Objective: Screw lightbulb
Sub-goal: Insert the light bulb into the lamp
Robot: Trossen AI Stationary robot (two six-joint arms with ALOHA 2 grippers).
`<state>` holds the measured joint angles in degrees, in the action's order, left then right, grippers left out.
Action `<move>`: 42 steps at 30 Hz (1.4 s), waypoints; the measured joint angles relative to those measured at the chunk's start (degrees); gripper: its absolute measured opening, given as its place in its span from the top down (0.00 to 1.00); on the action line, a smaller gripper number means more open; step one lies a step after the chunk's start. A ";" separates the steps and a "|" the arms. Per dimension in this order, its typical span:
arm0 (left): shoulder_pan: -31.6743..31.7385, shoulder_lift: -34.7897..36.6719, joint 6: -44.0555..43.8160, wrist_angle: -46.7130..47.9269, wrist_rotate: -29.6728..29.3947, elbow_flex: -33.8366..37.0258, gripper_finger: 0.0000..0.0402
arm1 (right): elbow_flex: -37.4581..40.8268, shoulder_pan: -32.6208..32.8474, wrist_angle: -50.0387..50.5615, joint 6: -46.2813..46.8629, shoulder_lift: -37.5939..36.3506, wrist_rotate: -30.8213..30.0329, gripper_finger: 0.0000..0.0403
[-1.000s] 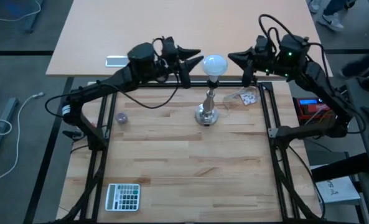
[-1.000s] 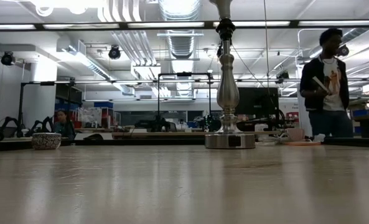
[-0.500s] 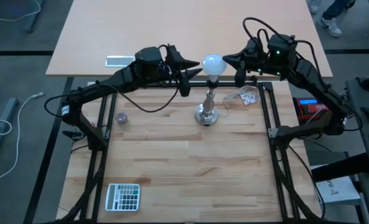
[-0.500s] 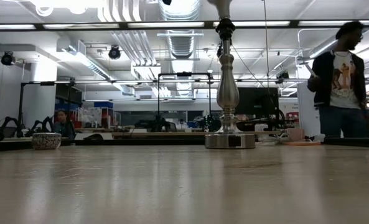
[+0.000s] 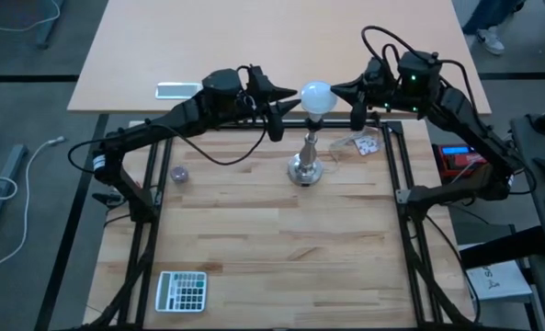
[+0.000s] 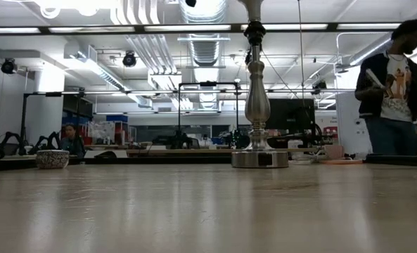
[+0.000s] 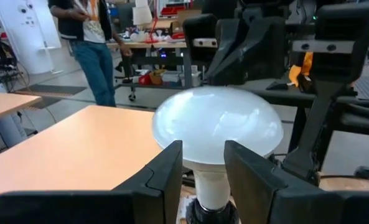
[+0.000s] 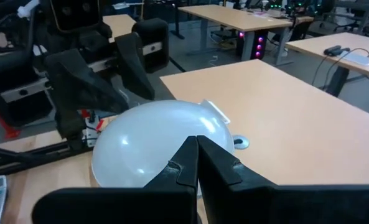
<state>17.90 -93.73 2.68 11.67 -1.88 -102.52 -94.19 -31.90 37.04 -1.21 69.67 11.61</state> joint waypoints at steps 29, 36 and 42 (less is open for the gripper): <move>-2.24 -0.50 6.00 0.21 -0.42 0.35 0.57 | 0.07 0.00 1.38 1.25 0.13 0.16 1.00; -1.98 -1.42 5.83 -3.13 -0.77 0.35 0.62 | 0.07 -0.02 2.54 1.69 0.06 -0.02 1.00; -1.58 -1.44 4.72 -3.19 -0.51 0.26 0.62 | 0.11 0.13 3.17 2.01 0.13 0.47 1.00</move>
<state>16.32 -95.18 7.40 8.47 -2.39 -102.26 -94.08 -31.77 40.21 0.80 69.80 12.08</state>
